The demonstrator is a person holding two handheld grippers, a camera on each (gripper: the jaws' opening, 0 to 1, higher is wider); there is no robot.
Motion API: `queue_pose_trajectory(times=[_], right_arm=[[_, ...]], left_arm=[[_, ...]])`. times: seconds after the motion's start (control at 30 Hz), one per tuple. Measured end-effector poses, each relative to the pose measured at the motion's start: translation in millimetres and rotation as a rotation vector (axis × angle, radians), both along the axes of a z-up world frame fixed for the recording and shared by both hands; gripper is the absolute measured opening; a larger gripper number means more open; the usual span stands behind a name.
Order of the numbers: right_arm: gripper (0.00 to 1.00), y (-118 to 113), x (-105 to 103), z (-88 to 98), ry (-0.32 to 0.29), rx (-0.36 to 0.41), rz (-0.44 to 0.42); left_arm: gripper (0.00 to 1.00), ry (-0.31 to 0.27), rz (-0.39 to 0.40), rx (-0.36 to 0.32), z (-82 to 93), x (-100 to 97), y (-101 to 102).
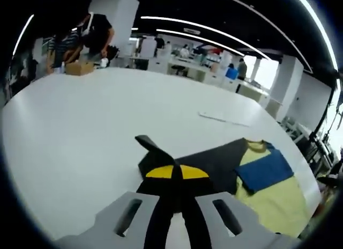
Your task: Fold the garment on the visible template until the final outline fits inside the template.
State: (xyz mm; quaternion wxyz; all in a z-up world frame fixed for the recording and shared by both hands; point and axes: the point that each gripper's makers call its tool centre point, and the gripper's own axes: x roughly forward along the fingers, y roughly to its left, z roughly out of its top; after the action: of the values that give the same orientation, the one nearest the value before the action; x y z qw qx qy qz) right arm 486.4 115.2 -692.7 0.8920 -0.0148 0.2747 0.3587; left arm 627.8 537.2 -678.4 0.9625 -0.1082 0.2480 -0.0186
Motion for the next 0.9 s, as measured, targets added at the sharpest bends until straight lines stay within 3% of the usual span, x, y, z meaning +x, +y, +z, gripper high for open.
queue_pose_trajectory(times=[0.67, 0.9], right_arm=[[0.99, 11, -8, -2.2, -0.002, 0.012, 0.011], [0.99, 11, -8, -3.6, 0.002, 0.007, 0.016]], left_arm=[[0.0, -0.069, -0.103, -0.064, 24.0, 27.8, -65], [0.0, -0.087, -0.16, -0.091, 30.9, 36.4, -102]])
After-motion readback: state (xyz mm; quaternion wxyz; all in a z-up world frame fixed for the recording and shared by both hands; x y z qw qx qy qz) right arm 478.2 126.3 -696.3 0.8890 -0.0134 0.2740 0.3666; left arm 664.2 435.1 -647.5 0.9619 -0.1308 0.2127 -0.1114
